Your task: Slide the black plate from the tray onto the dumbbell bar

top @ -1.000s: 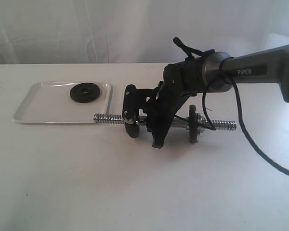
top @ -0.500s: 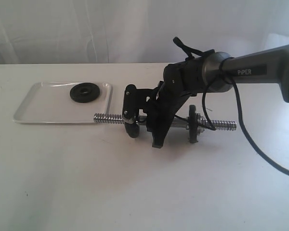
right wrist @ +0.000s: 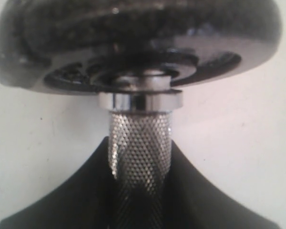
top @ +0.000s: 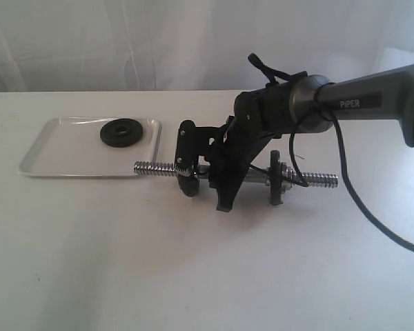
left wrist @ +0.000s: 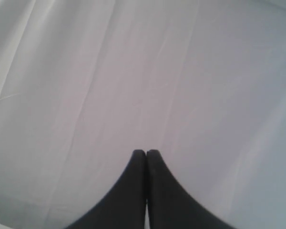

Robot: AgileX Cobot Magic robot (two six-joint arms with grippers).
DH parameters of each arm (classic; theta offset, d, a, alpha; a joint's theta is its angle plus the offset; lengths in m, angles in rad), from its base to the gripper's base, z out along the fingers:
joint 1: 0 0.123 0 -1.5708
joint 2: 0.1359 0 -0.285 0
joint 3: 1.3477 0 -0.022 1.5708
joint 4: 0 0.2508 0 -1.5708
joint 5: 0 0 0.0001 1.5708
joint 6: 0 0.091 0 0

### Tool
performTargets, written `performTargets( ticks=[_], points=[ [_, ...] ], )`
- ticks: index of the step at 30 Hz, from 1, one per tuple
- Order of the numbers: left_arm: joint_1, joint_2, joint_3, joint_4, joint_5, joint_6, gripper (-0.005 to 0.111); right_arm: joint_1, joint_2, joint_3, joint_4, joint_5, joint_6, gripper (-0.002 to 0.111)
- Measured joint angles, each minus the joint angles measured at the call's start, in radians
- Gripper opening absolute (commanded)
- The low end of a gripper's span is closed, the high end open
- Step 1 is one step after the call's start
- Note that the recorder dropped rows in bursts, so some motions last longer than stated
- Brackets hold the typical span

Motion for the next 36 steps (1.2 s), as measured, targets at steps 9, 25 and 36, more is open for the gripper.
performTargets(
  ticks=[9,25,36],
  points=[
    [0.0,0.486,-0.451,0.037,0.213,0.239,0.0,0.0,0.002,0.0,0.005,-0.012,0.014,0.0],
    [0.0,1.315,-1.252,0.069,0.977,0.454,0.0,0.0,0.003,0.0,0.017,-0.018,0.02,0.0],
    [-0.011,1.766,-1.609,0.083,1.33,0.454,0.0,0.0,0.004,0.0,0.023,-0.024,0.02,0.0]
  ],
)
